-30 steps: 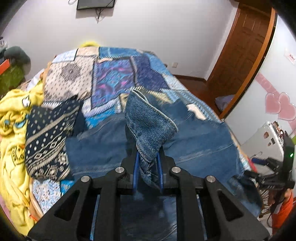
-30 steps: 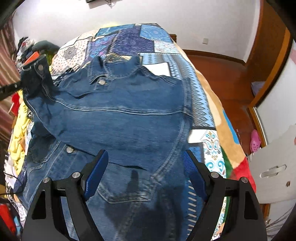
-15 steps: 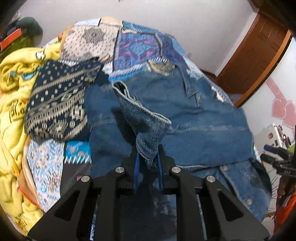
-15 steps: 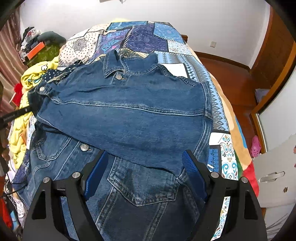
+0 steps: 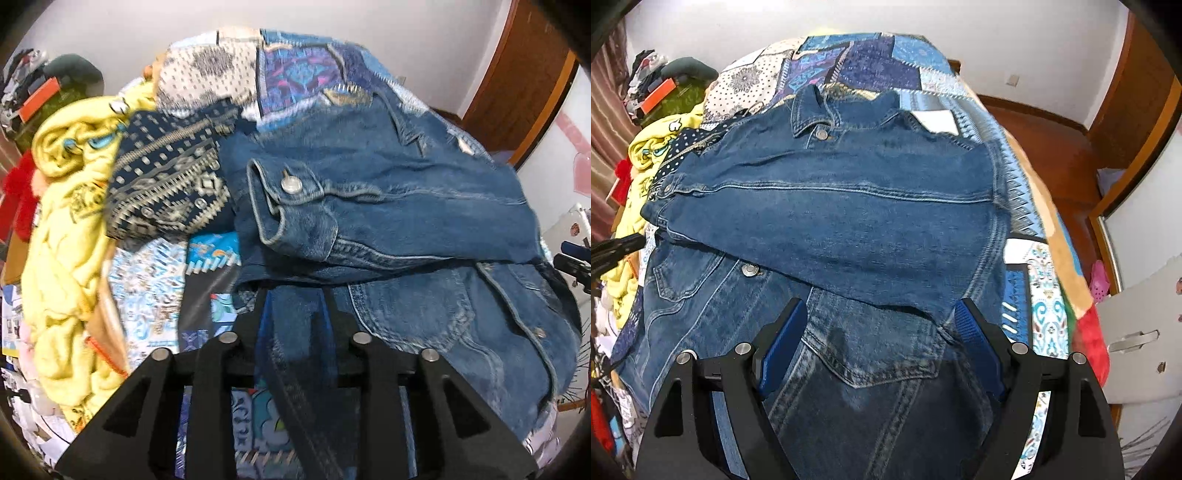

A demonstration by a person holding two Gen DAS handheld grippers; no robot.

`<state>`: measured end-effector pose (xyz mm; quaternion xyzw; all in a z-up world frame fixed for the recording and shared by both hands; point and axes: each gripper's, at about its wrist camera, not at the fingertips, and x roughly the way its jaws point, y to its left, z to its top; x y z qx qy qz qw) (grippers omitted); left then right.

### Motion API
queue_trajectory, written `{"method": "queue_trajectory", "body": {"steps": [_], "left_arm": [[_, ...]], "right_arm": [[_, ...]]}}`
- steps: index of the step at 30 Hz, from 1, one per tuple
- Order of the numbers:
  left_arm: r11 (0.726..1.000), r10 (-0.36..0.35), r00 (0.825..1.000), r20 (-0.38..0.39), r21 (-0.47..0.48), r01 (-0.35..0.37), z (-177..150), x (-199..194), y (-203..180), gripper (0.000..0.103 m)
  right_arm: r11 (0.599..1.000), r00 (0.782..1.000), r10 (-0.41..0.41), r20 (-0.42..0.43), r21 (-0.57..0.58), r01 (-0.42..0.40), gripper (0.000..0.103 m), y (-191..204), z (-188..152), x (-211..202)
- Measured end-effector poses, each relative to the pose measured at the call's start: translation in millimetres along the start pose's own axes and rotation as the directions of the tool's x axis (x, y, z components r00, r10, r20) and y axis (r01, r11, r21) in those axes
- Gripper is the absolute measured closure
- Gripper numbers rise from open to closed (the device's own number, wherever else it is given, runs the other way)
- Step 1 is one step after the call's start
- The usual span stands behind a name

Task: Fold large clothes

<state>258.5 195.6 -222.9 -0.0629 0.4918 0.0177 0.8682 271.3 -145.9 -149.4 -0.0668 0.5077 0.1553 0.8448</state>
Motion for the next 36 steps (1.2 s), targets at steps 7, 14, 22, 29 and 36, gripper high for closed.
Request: {"method": "queue_trajectory", "body": {"steps": [7, 14, 22, 29, 36], "left_arm": [[1.0, 0.026, 0.987, 0.158, -0.014, -0.024, 1, -78, 5, 0.048], [1.0, 0.0, 0.98, 0.2, 0.003, -0.001, -25, -119, -2, 0.03], [0.999, -0.027, 0.997, 0.076, -0.039, 0.03, -78, -87, -7, 0.022], [0.986, -0.116, 0.992, -0.04, -0.124, 0.11, -112, -51, -8, 0.022], [0.953, -0.218, 0.97, -0.112, -0.237, 0.187, -133, -21, -8, 0.022]], "right_arm": [[0.998, 0.988, -0.055, 0.146, -0.006, 0.057, 0.024, -5, -5, -44], [0.995, 0.961, -0.095, 0.261, -0.008, 0.101, 0.023, -14, -24, -77], [0.99, 0.966, -0.138, 0.219, 0.022, 0.136, 0.022, -37, -57, -77], [0.992, 0.988, -0.123, 0.098, 0.014, 0.122, 0.022, -53, -92, -60], [0.992, 1.0, 0.009, 0.016, 0.127, -0.011, 0.022, -68, -115, -36]]}}
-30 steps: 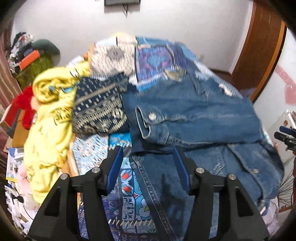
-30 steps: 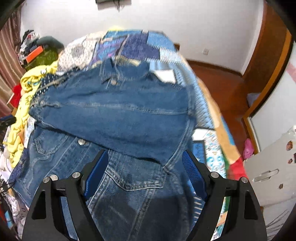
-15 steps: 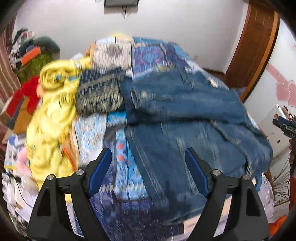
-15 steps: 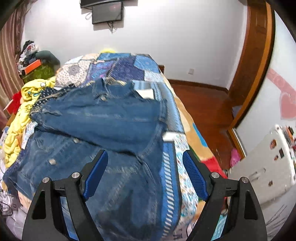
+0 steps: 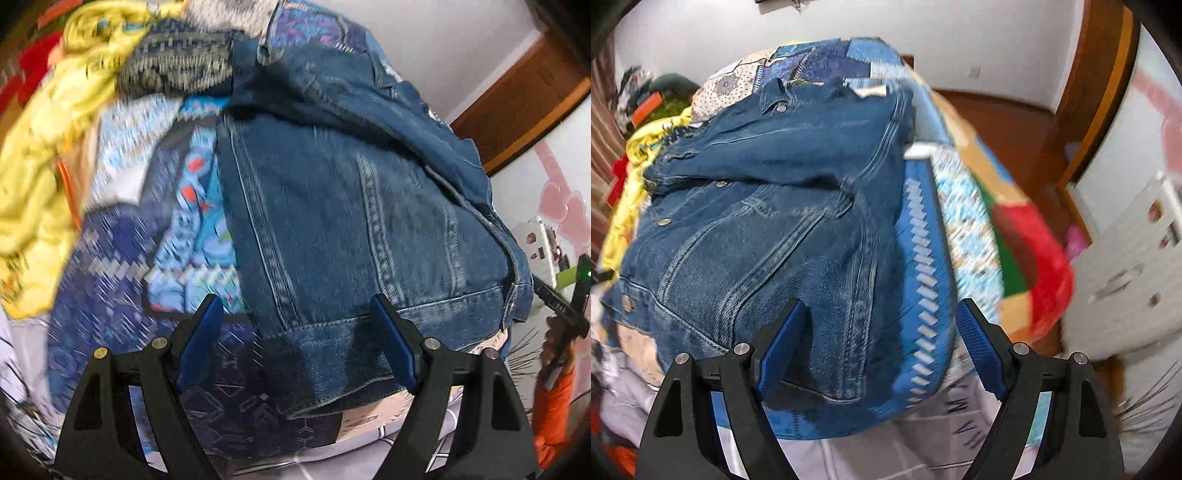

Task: Fold large clothes
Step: 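Grasp the jacket hem with both tools and lift it toward the collar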

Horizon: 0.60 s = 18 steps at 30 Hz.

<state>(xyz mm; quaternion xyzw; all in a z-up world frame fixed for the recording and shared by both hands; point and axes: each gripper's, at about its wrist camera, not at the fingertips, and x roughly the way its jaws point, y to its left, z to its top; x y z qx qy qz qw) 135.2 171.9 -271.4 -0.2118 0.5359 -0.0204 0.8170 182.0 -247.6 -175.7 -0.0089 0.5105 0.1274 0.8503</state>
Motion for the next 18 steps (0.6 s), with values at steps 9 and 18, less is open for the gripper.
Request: {"method": "queue_trajectory", "body": {"steps": [9, 18], "left_arm": [[0.989, -0.104, 0.995, -0.005, -0.105, 0.103, -1, 19, 7, 0.026], [0.991, -0.128, 0.991, 0.027, -0.04, 0.129, 14, 14, -11, 0.08]], "right_arm": [[0.995, 0.993, 0.098, -0.059, 0.034, -0.096, 0.023, 0, 8, 21], [0.98, 0.976, 0.201, -0.085, 0.007, -0.201, 0.073, 13, 17, 33]]}}
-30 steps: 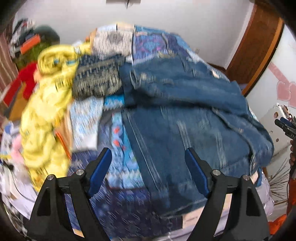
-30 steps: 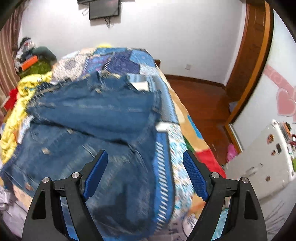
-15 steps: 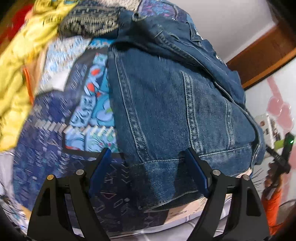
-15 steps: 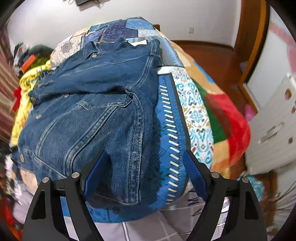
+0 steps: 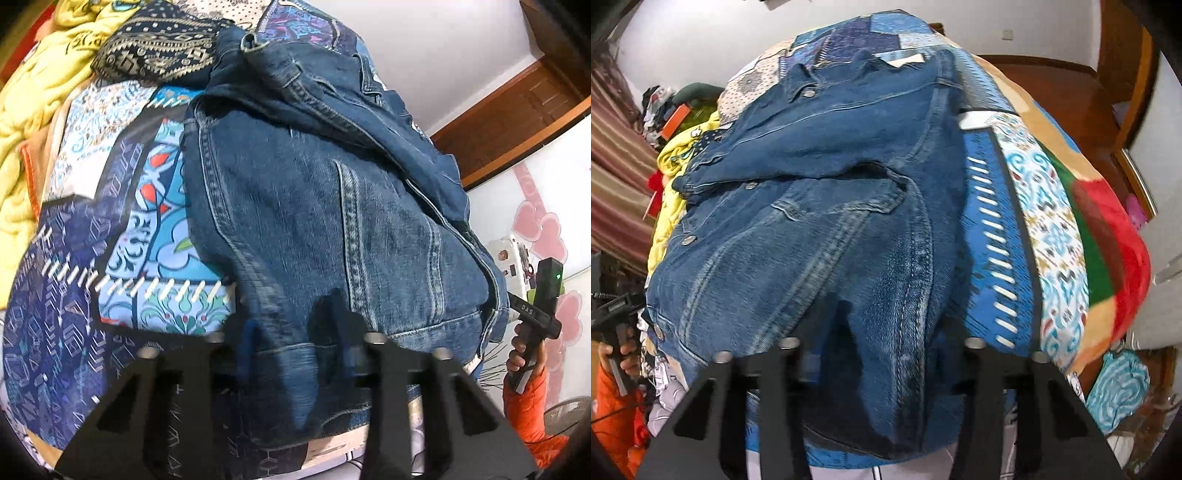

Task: Fold large clothes

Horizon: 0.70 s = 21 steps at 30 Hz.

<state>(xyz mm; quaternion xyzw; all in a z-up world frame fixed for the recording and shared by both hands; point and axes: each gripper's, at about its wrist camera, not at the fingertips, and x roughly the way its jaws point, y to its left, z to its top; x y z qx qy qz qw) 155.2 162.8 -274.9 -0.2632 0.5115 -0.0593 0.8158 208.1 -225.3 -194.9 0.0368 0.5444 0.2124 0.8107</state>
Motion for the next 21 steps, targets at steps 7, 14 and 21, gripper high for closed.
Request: {"method": "queue_trajectory", "body": {"steps": [7, 14, 21], "left_arm": [[0.993, 0.088, 0.989, 0.119, 0.073, -0.097, 28, -21, -17, 0.09], [0.974, 0.092, 0.958, 0.273, 0.174, -0.143, 80, -49, -56, 0.093], [0.963, 0.067, 0.909, 0.412, 0.211, -0.166, 142, -78, -81, 0.095]], "right_arm": [[0.997, 0.997, 0.02, 0.074, -0.073, -0.015, 0.092, 17, 24, -16], [0.991, 0.977, 0.053, 0.209, -0.129, -0.026, 0.094, 35, 73, -40], [0.99, 0.955, 0.017, 0.295, -0.136, 0.024, 0.094, 40, 132, -41]]}}
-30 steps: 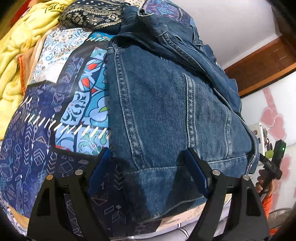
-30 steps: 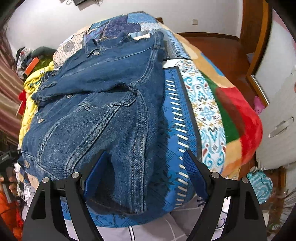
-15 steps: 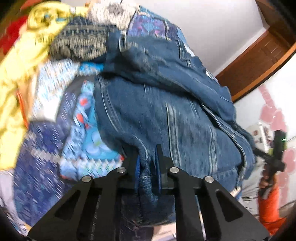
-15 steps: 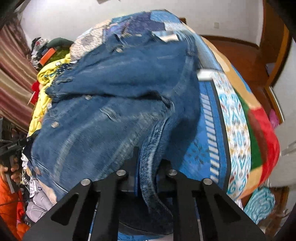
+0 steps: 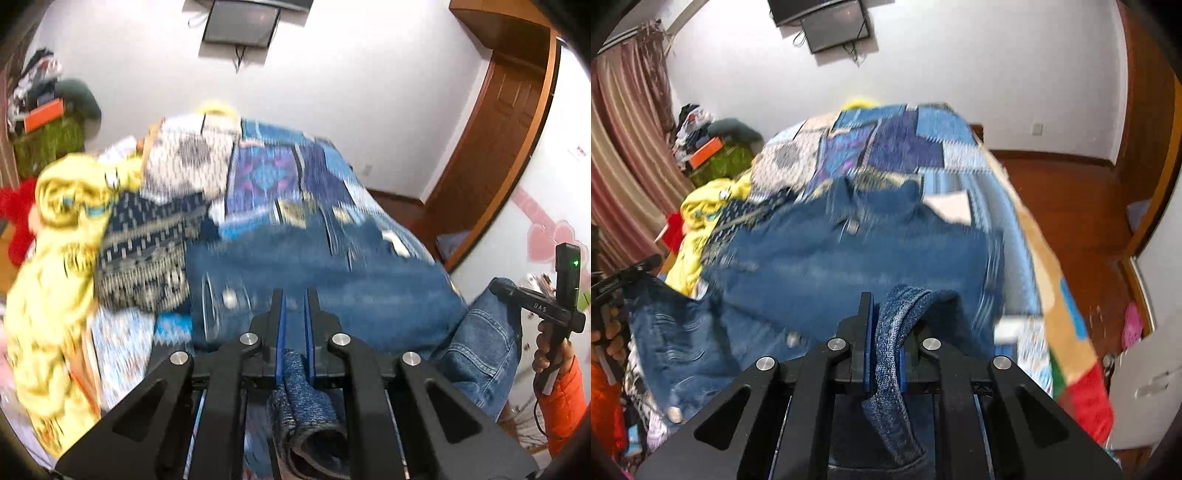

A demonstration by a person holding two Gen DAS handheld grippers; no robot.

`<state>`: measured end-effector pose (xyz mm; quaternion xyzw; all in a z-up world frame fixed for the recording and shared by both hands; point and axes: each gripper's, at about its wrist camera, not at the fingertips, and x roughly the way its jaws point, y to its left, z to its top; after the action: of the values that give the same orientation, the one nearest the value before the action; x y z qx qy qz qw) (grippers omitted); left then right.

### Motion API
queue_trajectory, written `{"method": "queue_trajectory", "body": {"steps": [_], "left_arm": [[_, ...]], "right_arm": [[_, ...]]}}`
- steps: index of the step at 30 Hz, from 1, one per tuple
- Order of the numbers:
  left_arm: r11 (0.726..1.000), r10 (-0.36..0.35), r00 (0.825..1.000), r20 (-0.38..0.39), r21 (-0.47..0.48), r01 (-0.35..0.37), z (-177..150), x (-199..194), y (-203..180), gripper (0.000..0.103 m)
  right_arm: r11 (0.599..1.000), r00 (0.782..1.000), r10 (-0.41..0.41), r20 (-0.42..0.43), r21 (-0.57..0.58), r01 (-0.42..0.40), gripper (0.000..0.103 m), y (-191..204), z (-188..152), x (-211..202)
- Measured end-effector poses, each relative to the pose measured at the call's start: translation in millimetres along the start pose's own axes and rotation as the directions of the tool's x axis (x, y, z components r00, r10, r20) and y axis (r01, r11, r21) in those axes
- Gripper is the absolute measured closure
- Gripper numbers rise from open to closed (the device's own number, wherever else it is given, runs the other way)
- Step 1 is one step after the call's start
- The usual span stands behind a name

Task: Fold large clothes

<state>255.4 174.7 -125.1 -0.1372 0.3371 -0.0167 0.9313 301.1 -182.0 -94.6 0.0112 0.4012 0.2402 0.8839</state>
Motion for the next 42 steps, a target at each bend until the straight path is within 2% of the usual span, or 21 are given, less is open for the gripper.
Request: {"method": "queue_trajectory", "body": {"steps": [2, 5, 8, 11, 13, 14, 16, 18, 20, 24, 29, 31, 33, 34, 35, 36, 37, 38, 39, 42], "left_arm": [[1.0, 0.028, 1.0, 0.012, 0.002, -0.028, 14, 12, 3, 0.095], [0.998, 0.051, 0.999, -0.014, -0.029, -0.052, 29, 38, 18, 0.095], [0.993, 0.107, 0.993, -0.042, -0.048, -0.109, 35, 67, 35, 0.095], [0.984, 0.16, 0.983, -0.095, -0.07, -0.167, 29, 99, 53, 0.095], [0.977, 0.183, 0.973, -0.14, -0.085, -0.196, 19, 119, 64, 0.103], [0.972, 0.202, 0.965, -0.165, -0.088, -0.219, 13, 128, 71, 0.103], [0.96, 0.242, 0.95, -0.195, -0.09, -0.263, 4, 142, 82, 0.103], [0.956, 0.245, 0.944, -0.22, -0.104, -0.273, -4, 149, 92, 0.103], [0.958, 0.238, 0.943, -0.231, -0.107, -0.268, -8, 152, 96, 0.103], [0.953, 0.277, 0.936, -0.219, -0.059, -0.296, -8, 142, 94, 0.103], [0.954, 0.288, 0.933, -0.216, -0.022, -0.3, -5, 126, 89, 0.101], [0.952, 0.297, 0.931, -0.213, -0.011, -0.306, -3, 116, 88, 0.1], [0.952, 0.299, 0.931, -0.208, -0.006, -0.307, -2, 105, 87, 0.094], [0.952, 0.298, 0.932, -0.204, -0.004, -0.306, -2, 99, 86, 0.091], [0.953, 0.297, 0.934, -0.2, -0.003, -0.303, -1, 95, 85, 0.083], [0.954, 0.293, 0.937, -0.19, -0.002, -0.299, 0, 87, 84, 0.069], [0.954, 0.292, 0.938, -0.184, -0.004, -0.298, 0, 82, 84, 0.06], [0.955, 0.291, 0.941, -0.172, -0.009, -0.297, 0, 74, 83, 0.043], [0.956, 0.287, 0.946, -0.154, -0.014, -0.293, -1, 66, 82, 0.038], [0.962, 0.266, 0.954, -0.14, -0.025, -0.272, -4, 50, 79, 0.037]], "right_arm": [[1.0, 1.0, -0.024, 0.006, 0.017, 0.024, 0.094, -7, 13, 15], [0.997, 0.999, -0.054, -0.007, 0.052, 0.054, 0.094, -20, 25, 36], [0.991, 0.994, -0.094, -0.047, 0.091, 0.098, 0.094, -35, 29, 65], [0.979, 0.986, -0.117, -0.121, 0.151, 0.135, 0.094, -56, 23, 98], [0.975, 0.982, -0.103, -0.155, 0.181, 0.131, 0.094, -68, 18, 109], [0.974, 0.981, -0.092, -0.172, 0.187, 0.124, 0.094, -72, 14, 114], [0.978, 0.978, -0.084, -0.189, 0.172, 0.118, 0.094, -75, 8, 117], [0.984, 0.977, -0.086, -0.196, 0.134, 0.114, 0.094, -73, 5, 115], [0.99, 0.975, -0.097, -0.201, 0.084, 0.116, 0.094, -69, 4, 110], [0.993, 0.964, -0.103, -0.244, 0.022, 0.112, 0.089, -66, 4, 104], [0.994, 0.959, -0.109, -0.263, -0.008, 0.111, 0.085, -67, 3, 90], [0.989, 0.953, -0.149, -0.265, -0.036, 0.145, 0.083, -65, 2, 86], [0.959, 0.931, -0.282, -0.232, -0.106, 0.264, 0.055, -62, 3, 79], [0.931, 0.916, -0.358, -0.182, -0.147, 0.334, 0.032, -60, 2, 72], [0.916, 0.912, -0.387, -0.133, -0.169, 0.364, 0.024, -59, 2, 62], [0.919, 0.917, -0.38, -0.123, -0.165, 0.359, 0.024, -59, 2, 55], [0.922, 0.919, -0.374, -0.124, -0.153, 0.355, 0.024, -61, 2, 50], [0.927, 0.923, -0.366, -0.12, -0.138, 0.35, 0.024, -64, 2, 43], [0.931, 0.928, -0.356, -0.11, -0.124, 0.343, 0.024, -65, 2, 37], [0.946, 0.942, -0.322, -0.093, -0.076, 0.316, 0.024, -67, -1, 20]]}}
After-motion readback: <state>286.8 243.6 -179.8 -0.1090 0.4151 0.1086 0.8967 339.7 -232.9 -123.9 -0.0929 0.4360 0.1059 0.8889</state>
